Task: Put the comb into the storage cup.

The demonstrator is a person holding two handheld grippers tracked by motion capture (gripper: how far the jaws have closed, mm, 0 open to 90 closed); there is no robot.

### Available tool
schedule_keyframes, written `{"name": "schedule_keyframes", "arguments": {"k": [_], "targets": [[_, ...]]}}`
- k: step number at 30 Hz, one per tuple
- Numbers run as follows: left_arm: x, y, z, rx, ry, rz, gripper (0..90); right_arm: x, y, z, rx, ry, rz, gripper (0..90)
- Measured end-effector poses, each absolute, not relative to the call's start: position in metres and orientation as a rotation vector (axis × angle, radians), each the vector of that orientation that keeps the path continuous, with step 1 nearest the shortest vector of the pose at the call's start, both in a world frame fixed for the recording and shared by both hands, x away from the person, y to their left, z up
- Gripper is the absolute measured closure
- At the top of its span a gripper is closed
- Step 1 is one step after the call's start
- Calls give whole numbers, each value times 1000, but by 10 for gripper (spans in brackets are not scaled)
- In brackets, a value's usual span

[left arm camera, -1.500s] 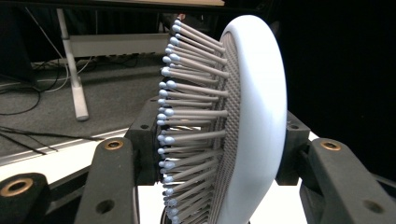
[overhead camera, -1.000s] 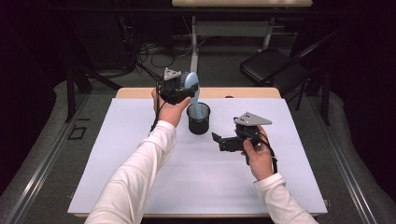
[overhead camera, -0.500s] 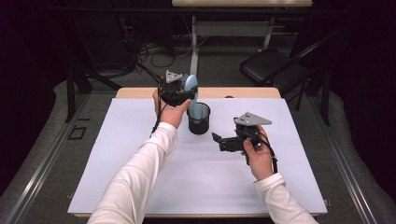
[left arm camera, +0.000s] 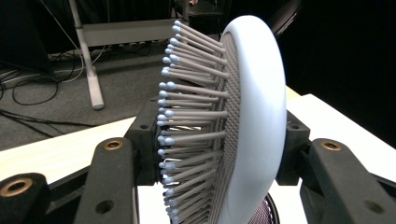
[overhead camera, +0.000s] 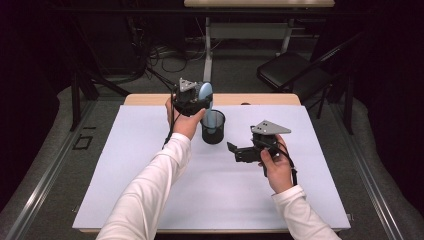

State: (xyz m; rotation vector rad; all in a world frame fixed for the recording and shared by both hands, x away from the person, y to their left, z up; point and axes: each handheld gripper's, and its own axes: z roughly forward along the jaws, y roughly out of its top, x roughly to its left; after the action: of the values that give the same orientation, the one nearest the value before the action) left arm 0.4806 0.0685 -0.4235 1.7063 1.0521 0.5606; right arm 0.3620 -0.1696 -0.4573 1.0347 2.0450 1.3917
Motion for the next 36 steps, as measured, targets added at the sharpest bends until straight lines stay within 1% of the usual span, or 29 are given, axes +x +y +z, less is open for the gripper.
{"name": "schedule_keyframes", "arguments": {"k": [36], "targets": [[483, 58, -435, 1755, 1034, 571, 474, 362, -169, -457, 1028, 2046, 1393, 0]]}}
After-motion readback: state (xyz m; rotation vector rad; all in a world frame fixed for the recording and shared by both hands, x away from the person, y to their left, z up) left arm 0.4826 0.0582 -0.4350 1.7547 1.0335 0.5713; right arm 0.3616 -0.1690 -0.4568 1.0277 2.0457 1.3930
